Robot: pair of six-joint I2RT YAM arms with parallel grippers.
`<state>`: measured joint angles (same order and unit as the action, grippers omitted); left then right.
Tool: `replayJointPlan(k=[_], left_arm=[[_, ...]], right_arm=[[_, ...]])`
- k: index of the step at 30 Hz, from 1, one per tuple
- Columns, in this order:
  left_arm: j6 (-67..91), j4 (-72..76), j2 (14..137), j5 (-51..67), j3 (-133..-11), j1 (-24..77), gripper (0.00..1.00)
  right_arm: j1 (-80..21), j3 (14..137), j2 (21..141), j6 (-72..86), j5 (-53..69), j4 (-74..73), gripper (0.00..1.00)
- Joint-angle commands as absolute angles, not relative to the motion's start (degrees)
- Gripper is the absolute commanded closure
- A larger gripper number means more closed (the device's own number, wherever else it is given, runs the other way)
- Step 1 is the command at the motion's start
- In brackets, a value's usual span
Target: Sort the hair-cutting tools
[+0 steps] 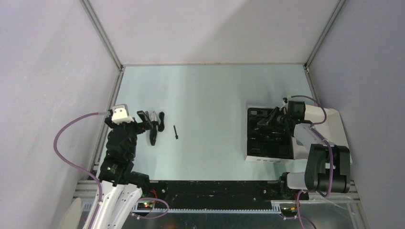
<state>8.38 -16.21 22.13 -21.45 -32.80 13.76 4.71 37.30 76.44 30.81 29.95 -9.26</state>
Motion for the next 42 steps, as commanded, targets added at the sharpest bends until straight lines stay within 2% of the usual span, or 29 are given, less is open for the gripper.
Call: replayJointPlan(k=[1,5,9,13,17,22,34,42], left_arm=[[7.1,-13.6,22.4,-21.9,-32.3,14.1,0.00],[7.1,-13.7,22.6,-21.7,-32.3,14.1,0.00],[7.0,-13.6,22.6,-21.7,-32.3,14.1,0.00],[7.0,-13.7,22.7,-21.7,-32.3,14.1,0.00],[7.0,-13.6,22.9,-21.4,-32.2,14.1,0.00],[7.0,-13.5,23.0,-21.3,-32.3,14.1,0.00],[7.0,-13.8,23.1,-21.1,-32.3,14.1,0.00],[7.0,-13.6,23.2,-20.9,-32.3,14.1,0.00]], right_arm=[[5.2,37.1,78.7,29.4,33.7,-6.8,1.00],[5.8,37.1,79.5,29.0,32.9,-7.2,0.96],[6.0,37.1,78.5,27.4,28.6,-9.7,0.79],[6.0,37.1,75.8,26.0,24.9,-12.7,0.66],[5.9,37.2,72.6,25.0,21.4,-14.7,0.61],[4.3,39.5,69.2,22.2,16.5,-17.9,0.61],[-7.6,44.4,69.8,19.9,6.4,-23.2,0.79],[-9.4,44.7,72.4,20.2,5.1,-24.8,0.85]])
